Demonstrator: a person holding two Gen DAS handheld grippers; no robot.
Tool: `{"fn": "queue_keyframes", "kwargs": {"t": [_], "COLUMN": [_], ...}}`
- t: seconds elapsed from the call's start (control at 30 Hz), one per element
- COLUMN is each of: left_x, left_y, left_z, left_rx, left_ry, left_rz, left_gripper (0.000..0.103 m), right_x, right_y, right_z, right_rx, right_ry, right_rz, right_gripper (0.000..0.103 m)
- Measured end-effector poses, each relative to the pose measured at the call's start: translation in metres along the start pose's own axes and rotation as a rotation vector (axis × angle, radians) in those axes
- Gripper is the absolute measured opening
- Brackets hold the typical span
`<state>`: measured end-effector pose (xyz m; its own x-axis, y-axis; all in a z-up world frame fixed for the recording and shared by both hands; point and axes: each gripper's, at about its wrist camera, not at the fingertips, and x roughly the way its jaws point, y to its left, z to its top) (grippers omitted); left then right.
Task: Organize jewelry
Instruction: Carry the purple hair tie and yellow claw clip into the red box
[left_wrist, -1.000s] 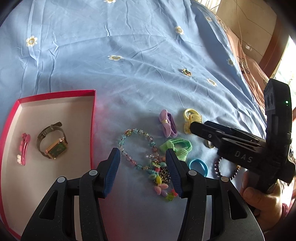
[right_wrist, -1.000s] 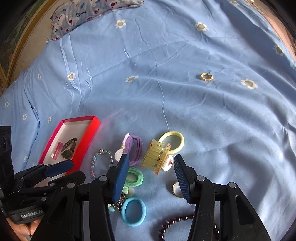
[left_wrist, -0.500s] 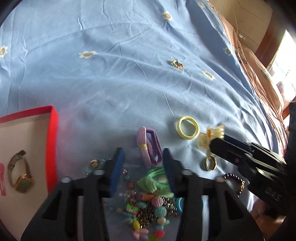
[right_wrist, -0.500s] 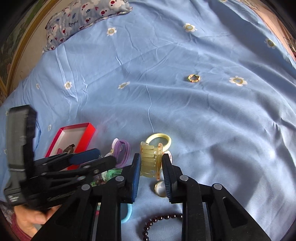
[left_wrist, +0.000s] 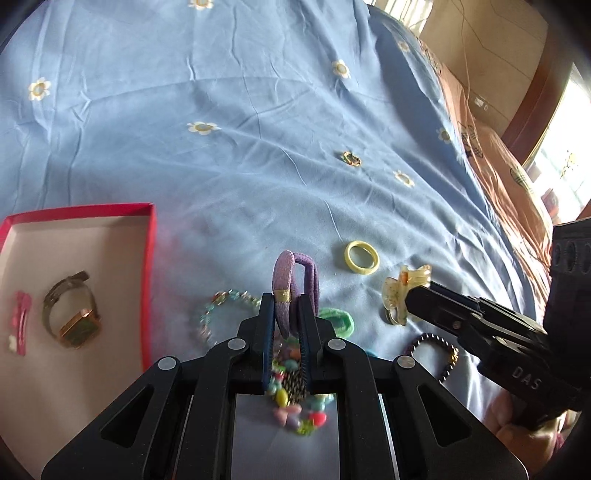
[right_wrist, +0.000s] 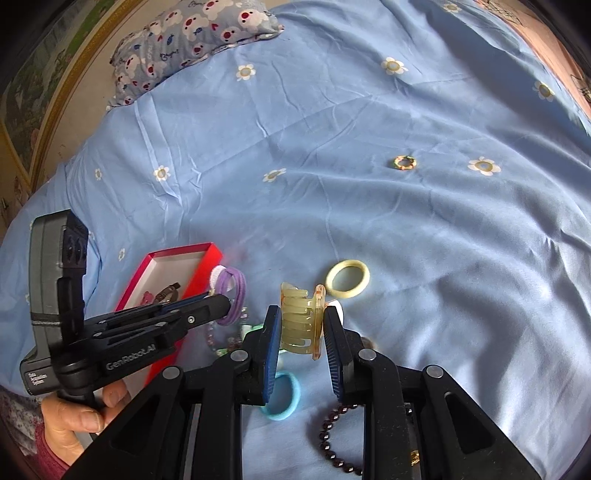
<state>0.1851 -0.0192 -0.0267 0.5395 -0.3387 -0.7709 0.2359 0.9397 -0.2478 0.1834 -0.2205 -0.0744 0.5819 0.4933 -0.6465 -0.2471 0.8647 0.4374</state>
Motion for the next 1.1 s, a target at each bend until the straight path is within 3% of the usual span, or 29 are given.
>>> {"fn": "queue_keyframes", "kwargs": {"t": [0.5,1.1], "left_x": [-0.068,-0.101], "left_y": [0.044,0.123], "left_z": [-0.037,-0.070], "left_rx": [-0.101,-0.262], "left_ry": [-0.081,-0.111], "left_rz": [0.045,0.156], "left_gripper": [0.010,0.010], "right_x": [0.003,0.041], "right_y": [0.058,0.143], "right_z": [-0.009,-0.019], "right_rx": [-0.086,-0.202], "right_ry": [0.029,0.115], "right_rz": [0.088,0.217], "right_gripper": [0.023,0.023]}}
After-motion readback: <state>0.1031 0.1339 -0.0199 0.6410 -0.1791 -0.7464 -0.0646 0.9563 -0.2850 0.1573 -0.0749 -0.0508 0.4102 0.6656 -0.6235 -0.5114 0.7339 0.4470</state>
